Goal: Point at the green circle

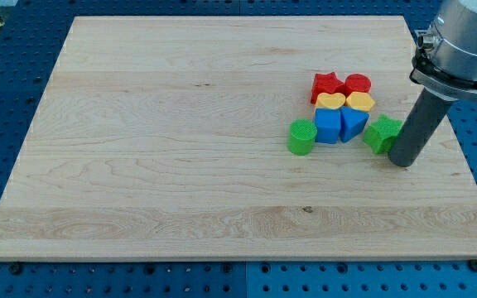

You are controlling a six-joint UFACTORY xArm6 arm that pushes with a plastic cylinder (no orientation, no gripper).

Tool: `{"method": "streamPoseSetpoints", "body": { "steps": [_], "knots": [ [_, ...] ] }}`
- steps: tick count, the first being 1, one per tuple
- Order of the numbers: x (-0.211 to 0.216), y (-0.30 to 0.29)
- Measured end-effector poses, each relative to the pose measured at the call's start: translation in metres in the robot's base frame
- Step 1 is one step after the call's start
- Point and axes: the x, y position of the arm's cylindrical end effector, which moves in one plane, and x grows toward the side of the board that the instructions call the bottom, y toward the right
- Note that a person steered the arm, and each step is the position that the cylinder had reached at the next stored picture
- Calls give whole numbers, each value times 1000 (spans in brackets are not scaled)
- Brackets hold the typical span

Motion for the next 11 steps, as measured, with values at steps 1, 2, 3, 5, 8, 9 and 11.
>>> {"method": "streamPoseSetpoints", "body": {
  "steps": [1,2,3,5,8,9,11],
  "knots": [
    [8,-13],
    [6,-29],
    [-14,-24],
    [6,-19],
    [55,-155],
    [6,-193],
    [-71,-185]
  ]
}}
